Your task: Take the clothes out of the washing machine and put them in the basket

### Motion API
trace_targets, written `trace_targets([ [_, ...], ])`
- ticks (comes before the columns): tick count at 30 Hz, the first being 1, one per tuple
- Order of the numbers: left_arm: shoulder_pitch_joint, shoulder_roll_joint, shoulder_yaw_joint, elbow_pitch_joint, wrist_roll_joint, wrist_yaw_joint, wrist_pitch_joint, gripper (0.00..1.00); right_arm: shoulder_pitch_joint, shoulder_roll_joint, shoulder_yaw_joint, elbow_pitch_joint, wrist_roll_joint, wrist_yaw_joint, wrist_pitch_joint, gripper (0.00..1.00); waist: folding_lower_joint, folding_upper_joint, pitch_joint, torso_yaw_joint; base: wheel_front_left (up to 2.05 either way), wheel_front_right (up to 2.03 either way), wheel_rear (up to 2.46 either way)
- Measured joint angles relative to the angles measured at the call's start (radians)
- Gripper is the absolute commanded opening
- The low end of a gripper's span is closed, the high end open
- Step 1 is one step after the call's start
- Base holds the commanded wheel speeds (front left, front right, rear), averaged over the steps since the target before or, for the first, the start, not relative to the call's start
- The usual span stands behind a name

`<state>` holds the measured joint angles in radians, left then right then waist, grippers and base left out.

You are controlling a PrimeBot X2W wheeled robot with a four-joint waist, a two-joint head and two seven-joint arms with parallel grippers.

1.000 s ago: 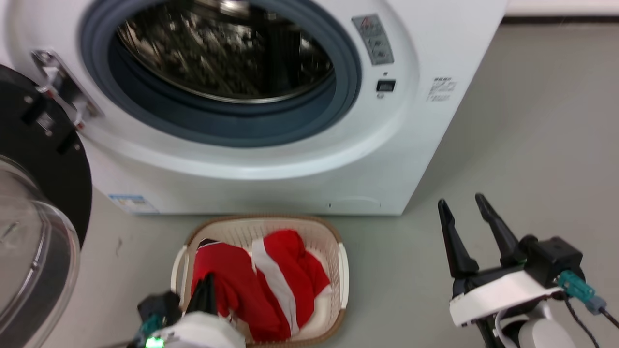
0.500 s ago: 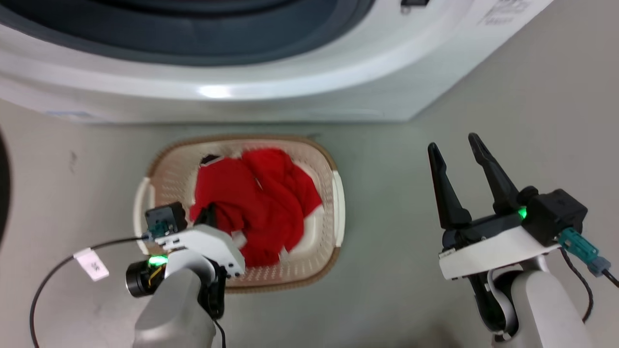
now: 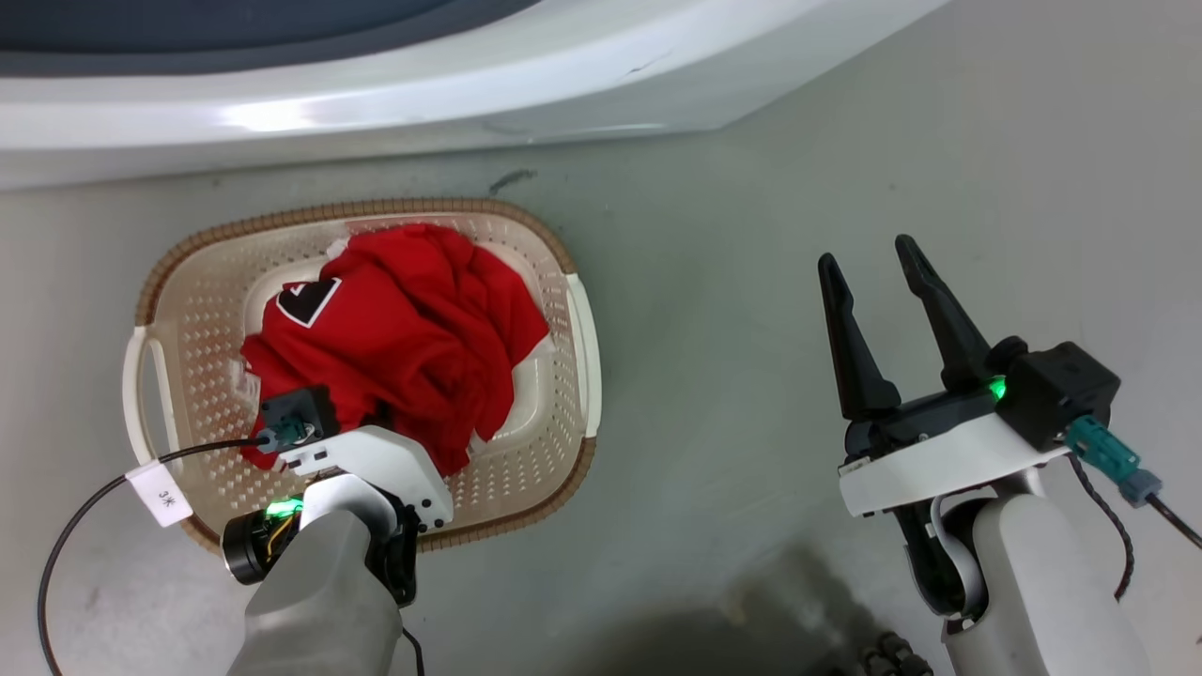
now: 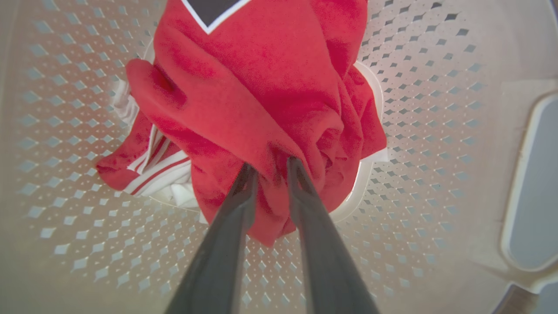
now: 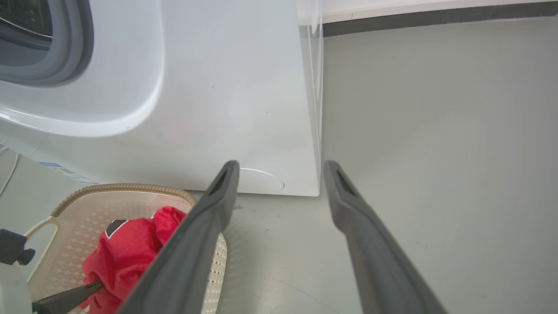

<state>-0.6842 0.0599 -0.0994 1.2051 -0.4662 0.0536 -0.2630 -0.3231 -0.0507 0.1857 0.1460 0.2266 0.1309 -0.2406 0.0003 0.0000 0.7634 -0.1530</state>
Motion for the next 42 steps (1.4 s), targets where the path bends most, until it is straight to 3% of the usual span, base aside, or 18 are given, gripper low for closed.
trace_targets([
  [6,0.082,0.0,0.023,-0.054,0.012,-0.01,0.0,1.0,0.012,0.0,-0.025,0.046,-0.039,0.0,-0.011,1.0,-0.0001,0.0,-0.101,-0.004,0.0,0.0,0.0],
  [16,0.299,-0.004,0.058,-0.217,0.072,-0.039,0.0,1.0,0.137,0.001,-0.066,0.051,-0.109,0.0,0.006,1.0,-0.0004,0.0,-0.411,0.025,0.0,0.0,0.0],
  [29,0.457,-0.008,0.054,-0.777,0.254,-0.059,0.0,1.0,0.287,0.0,-0.149,-0.083,-0.167,0.0,0.095,1.0,-0.0007,0.0,-0.73,0.072,0.0,0.0,0.0],
  [34,0.497,-0.009,0.035,-0.919,0.319,-0.048,0.0,1.0,0.306,0.0,-0.173,-0.11,-0.175,0.0,0.109,1.0,-0.0006,0.0,-0.758,0.071,0.0,0.0,0.0],
  [42,0.61,0.017,0.043,-1.036,0.369,-0.02,0.0,1.0,0.339,0.0,-0.181,-0.123,-0.175,0.0,0.114,1.0,-0.0005,0.0,-0.779,0.06,0.0,0.0,0.0],
])
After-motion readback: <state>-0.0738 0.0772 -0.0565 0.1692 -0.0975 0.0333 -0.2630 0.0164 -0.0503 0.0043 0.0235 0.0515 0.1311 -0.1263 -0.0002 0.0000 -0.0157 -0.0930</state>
